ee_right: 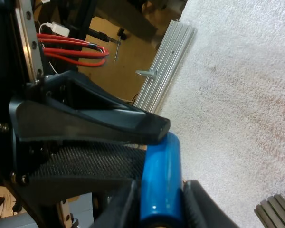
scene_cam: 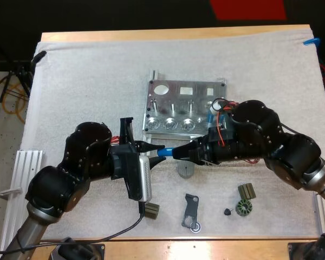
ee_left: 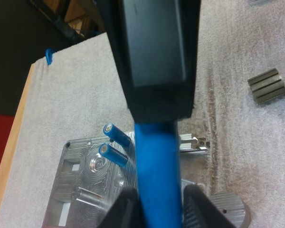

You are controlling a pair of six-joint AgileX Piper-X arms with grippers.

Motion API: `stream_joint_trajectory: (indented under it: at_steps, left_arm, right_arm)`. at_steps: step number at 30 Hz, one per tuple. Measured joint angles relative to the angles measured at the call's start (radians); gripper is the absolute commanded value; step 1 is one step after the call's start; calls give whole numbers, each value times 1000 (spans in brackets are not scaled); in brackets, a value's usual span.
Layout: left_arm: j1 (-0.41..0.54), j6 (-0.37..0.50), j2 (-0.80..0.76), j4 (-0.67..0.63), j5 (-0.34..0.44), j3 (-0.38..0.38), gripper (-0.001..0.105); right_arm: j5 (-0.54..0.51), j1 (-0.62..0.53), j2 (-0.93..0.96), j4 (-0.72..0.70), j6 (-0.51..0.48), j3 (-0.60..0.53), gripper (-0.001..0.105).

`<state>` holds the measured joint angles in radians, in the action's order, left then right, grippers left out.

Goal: Load cells from right to left

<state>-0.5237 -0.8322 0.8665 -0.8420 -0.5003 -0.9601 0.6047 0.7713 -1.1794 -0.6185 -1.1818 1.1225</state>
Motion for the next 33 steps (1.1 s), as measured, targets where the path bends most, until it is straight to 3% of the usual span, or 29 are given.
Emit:
stream_joint_trajectory:
  at_steps: [4, 12, 20, 33]
  left_arm:
    - [0, 0, 0, 1, 0, 0, 5]
    - [0, -51, 0, 8, 0, 0, 55]
    - [0, -74, -7, -23, -2, 0, 59]
    - [0, -166, -193, -164, -2, 0, 59]
  right_arm:
    - [0, 0, 0, 0, 0, 0, 16]
    - [3, 0, 0, 2, 0, 0, 16]
    - [5, 0, 0, 2, -23, 0, 16]
    - [-87, 0, 0, -157, -229, 0, 16]
